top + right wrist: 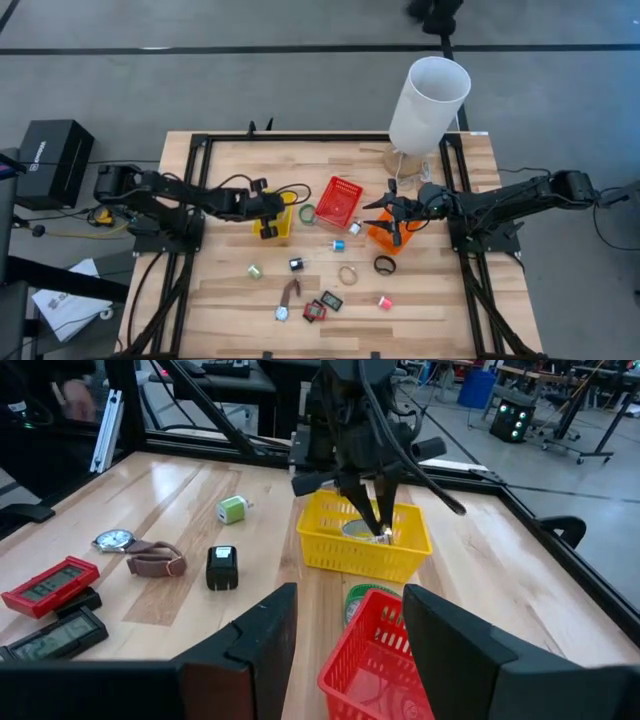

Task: Pick & Place Office items
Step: Put the white watch into the yellow bin, then put the blue charger adapter into the red bin

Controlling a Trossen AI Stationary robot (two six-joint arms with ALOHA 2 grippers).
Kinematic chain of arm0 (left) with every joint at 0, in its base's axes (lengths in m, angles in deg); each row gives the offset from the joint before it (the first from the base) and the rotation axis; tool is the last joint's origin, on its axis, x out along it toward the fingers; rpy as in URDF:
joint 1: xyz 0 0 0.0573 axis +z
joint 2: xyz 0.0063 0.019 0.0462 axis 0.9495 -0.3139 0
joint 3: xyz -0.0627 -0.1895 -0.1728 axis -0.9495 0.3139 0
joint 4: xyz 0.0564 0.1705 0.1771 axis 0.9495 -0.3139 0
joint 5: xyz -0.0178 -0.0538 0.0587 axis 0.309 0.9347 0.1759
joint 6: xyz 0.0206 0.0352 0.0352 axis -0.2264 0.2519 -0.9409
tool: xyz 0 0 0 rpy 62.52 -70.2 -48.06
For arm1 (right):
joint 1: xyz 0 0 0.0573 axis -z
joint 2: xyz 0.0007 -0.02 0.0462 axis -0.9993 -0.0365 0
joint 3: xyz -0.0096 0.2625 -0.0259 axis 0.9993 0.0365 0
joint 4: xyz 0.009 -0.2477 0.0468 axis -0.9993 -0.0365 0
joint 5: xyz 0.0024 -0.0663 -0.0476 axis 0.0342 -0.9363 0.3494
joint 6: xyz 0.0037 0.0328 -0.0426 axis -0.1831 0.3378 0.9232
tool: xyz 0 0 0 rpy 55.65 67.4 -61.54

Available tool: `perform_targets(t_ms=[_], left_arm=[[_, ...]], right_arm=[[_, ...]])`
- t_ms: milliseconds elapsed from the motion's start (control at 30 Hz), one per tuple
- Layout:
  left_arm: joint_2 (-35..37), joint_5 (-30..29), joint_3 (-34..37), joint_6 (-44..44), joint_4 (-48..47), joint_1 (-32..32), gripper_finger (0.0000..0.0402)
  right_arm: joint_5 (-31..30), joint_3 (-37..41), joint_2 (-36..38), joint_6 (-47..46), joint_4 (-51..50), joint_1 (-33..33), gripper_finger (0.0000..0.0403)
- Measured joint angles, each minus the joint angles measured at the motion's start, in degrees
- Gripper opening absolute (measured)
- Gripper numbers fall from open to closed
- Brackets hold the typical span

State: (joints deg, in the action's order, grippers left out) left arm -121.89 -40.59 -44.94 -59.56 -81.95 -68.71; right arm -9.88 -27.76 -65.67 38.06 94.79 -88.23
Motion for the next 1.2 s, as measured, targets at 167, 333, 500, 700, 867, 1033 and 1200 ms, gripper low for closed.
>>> perform_targets(t_ms=[167, 333, 500, 700, 867, 1033, 1200], left_arm=[[0.05, -0.02, 0.0, 2.1, 0.06, 1.06, 0.0039], [0.05, -0.02, 0.0, 2.38, 0.03, 1.3, 0.0068], [0.05, -0.02, 0.0, 2.36, 0.1, 1.28, 0.0111], [1.02, -0.61, 0.0, 2.36, 0.15, 1.21, 0.0134], [5.76, -0.76, 0.0, 2.85, 0.61, 1.21, 0.0135], [12.61, -1.02, -0.04, 4.43, 2.16, 1.21, 0.0135], [18.09, -1.03, -0.02, 4.48, 2.55, 1.21, 0.0135]], right_arm=[[0.0, 0.0, 0.0, 1.97, 0.0, 0.0, 0.0176], [0.0, 0.0, 0.0, 2.43, 0.94, 0.07, 0.0193], [0.02, 0.0, -0.81, 1.53, 1.09, 0.02, 0.0227], [0.02, -1.73, -7.7, -0.94, 0.61, -0.13, 0.0239], [0.04, -8.87, -14.6, 0.82, -2.83, -1.68, 0.0239], [0.0, -19.51, -21.89, -1.29, -18.8, -3.72, 0.0239], [0.1, -29.78, -29.58, -1.24, -32.85, -6.09, 0.0239]])
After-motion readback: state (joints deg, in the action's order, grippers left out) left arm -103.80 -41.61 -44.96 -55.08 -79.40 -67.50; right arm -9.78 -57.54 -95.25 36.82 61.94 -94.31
